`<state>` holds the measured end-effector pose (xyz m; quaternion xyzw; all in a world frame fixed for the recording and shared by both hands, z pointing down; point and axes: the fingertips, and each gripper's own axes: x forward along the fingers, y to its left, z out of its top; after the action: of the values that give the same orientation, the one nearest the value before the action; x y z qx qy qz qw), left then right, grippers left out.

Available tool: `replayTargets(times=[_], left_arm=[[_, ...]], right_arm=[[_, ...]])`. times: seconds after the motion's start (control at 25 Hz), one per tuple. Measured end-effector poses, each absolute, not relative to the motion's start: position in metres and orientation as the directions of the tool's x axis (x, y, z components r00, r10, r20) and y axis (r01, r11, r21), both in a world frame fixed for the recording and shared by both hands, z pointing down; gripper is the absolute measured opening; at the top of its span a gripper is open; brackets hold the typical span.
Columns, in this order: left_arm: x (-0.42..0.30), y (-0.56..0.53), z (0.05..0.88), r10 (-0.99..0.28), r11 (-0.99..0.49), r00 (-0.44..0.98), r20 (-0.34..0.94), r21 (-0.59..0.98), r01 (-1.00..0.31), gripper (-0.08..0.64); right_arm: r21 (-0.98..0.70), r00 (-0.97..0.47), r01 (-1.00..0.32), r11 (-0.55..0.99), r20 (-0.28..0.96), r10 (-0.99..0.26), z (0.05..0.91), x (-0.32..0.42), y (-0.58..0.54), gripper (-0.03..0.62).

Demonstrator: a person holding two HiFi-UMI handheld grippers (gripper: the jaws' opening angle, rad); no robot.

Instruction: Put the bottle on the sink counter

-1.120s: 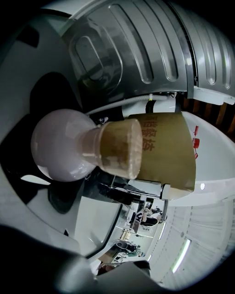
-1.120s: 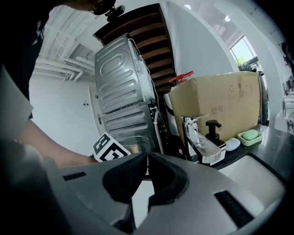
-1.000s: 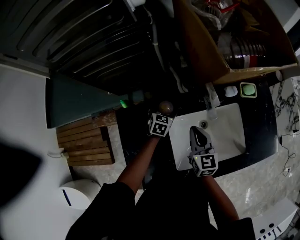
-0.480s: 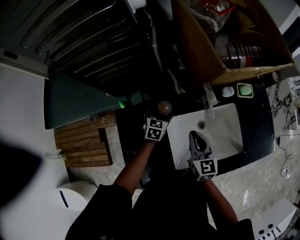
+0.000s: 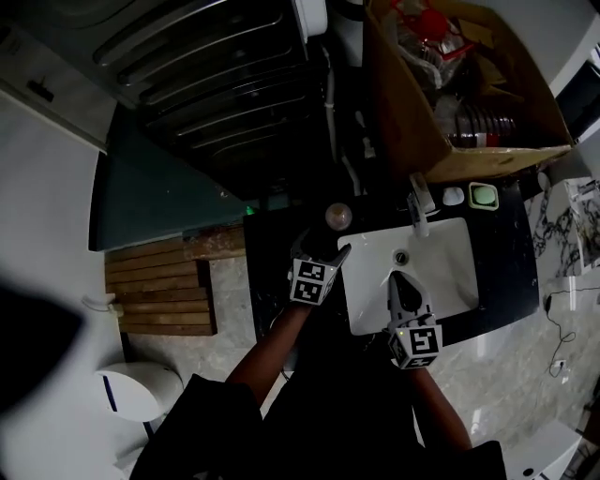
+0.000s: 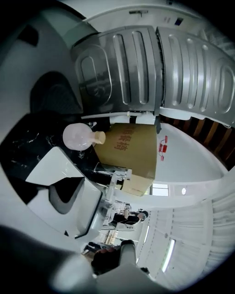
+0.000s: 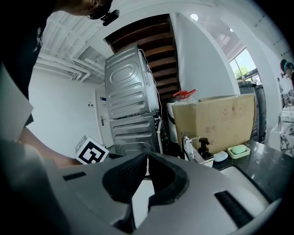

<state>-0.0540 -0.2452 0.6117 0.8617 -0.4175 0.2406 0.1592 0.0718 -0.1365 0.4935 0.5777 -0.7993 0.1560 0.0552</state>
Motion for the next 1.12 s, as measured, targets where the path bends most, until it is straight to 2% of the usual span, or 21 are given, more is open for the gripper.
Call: replayTargets(times=[0.2, 0.52, 0.64, 0.76, 0.8, 0.84, 0.88, 0.92, 1.0, 1.12], left_arm=[[-0.07, -0.203, 0.556, -0.705, -0.557, 0.551, 0.446, 0.133, -0.82, 0.41], [-0.091, -0.113, 0.492, -0.754, -0.514, 0.541, 0.372, 0.177, -0.839, 0.408], [-0.085, -0.084, 0.482, -0.762, -0.512, 0.547, 0.347, 0.194, -0.837, 0.408], [-0.087, -0.055, 0.463, -0.817, -0.438, 0.497, 0.293, 0.246, -0.865, 0.4], [-0.088, -0.045, 0.455, -0.839, -0.411, 0.471, 0.273, 0.249, -0.877, 0.373], [-0.088, -0.035, 0.446, -0.859, -0.388, 0.445, 0.254, 0.243, -0.889, 0.29], [-0.086, -0.024, 0.438, -0.874, -0.37, 0.422, 0.242, 0.233, -0.9, 0.176], [-0.081, -0.012, 0.432, -0.883, -0.356, 0.404, 0.237, 0.221, -0.908, 0.118], [-0.065, 0.015, 0.421, -0.894, -0.338, 0.378, 0.242, 0.193, -0.921, 0.043], [-0.034, 0.053, 0.398, -0.915, -0.302, 0.336, 0.222, 0.171, -0.938, 0.015]], right_arm=[[-0.139, -0.292, -0.954, 0.266, 0.221, -0.931, 0.454, 0.073, -0.11, 0.04], [-0.105, -0.299, -0.954, 0.282, 0.226, -0.927, 0.431, 0.061, -0.055, 0.04], [-0.083, -0.323, -0.946, 0.312, 0.236, -0.917, 0.432, 0.06, -0.034, 0.04], [-0.068, -0.385, -0.922, 0.38, 0.234, -0.893, 0.43, 0.057, -0.016, 0.04], [-0.083, -0.407, -0.913, 0.399, 0.225, -0.885, 0.428, 0.057, -0.013, 0.04], [-0.114, -0.424, -0.906, 0.408, 0.215, -0.88, 0.426, 0.059, -0.01, 0.04], [-0.156, -0.435, -0.899, 0.41, 0.207, -0.876, 0.425, 0.062, -0.006, 0.04], [-0.201, -0.444, -0.891, 0.406, 0.204, -0.873, 0.423, 0.067, 0.0, 0.04], [-0.269, -0.47, -0.87, 0.414, 0.197, -0.86, 0.418, 0.077, 0.017, 0.04], [-0.241, -0.539, -0.834, 0.496, 0.164, -0.826, 0.402, 0.088, 0.049, 0.04]])
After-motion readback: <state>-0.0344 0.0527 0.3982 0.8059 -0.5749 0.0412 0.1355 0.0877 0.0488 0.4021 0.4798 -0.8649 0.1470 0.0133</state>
